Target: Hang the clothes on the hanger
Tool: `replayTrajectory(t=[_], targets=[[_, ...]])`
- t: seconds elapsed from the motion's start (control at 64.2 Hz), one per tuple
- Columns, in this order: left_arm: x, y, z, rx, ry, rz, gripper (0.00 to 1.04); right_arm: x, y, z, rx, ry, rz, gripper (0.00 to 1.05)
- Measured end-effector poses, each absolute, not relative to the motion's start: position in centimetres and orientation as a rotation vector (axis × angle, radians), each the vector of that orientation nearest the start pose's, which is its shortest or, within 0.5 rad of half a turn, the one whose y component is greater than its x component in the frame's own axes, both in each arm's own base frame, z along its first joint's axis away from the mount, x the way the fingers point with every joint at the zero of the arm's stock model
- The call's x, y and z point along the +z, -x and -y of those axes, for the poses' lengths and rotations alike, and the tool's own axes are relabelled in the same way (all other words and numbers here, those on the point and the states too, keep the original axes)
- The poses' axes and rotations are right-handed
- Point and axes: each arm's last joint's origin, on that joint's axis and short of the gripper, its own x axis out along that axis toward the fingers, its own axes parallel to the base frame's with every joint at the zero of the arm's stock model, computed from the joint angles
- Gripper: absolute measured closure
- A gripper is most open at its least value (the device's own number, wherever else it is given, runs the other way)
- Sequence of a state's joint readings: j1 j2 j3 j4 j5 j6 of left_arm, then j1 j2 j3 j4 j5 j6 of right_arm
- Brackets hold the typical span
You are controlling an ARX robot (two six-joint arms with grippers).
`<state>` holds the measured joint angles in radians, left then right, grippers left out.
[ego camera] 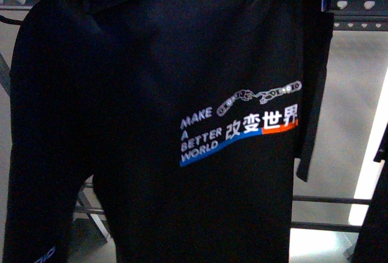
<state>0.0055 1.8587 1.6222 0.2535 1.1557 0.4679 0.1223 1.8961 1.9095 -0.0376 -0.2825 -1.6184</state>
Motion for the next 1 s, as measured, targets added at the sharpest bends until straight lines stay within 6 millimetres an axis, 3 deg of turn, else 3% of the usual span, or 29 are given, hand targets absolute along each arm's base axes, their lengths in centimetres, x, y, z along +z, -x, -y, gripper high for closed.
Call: replayTrajectory(t=[0.187,0.343,0.436,0.545,0.592,0.623,0.654,0.779,0.888,0.997], targets=[[35.9,-42.7,2.4,-1.125,-0.426,0.285,0.36,40.0,-43.0,-4.2,0.311,1.583,0.266,1.00],[35.9,-42.7,2.4,-1.126,-0.426,0.286,0.05,39.6,-39.0,-0.2,0.250,1.577,0.189,1.00],[35.9,-42.7,2.4,-1.127,-0.426,0.286,0.06,38.7,-36.2,2.2,0.227,1.560,0.103,1.00],[36.0,-42.8,2.4,-1.100,-0.416,0.291,0.07,36.0,-33.3,4.9,0.216,1.502,-0.024,1.00],[36.5,-43.5,2.2,-0.953,-0.366,0.368,0.07,34.7,-32.3,5.9,0.219,1.452,-0.080,1.00],[37.6,-44.1,1.7,-0.826,-0.236,0.407,0.07,33.6,-31.3,6.6,0.220,1.410,-0.120,1.00],[38.6,-44.8,1.2,-0.734,-0.114,0.390,0.07,33.0,-30.6,7.1,0.221,1.375,-0.149,1.00],[42.0,-46.3,-1.8,-0.354,0.102,0.308,0.07,32.1,-28.7,8.5,0.191,1.254,-0.234,1.00],[43.6,-45.2,-5.8,-0.118,0.177,0.294,0.07,32.0,-27.6,9.6,0.114,1.103,-0.348,1.00],[42.2,-42.4,-6.5,0.022,0.122,0.102,0.24,32.2,-27.5,10.0,0.068,1.019,-0.400,1.00]])
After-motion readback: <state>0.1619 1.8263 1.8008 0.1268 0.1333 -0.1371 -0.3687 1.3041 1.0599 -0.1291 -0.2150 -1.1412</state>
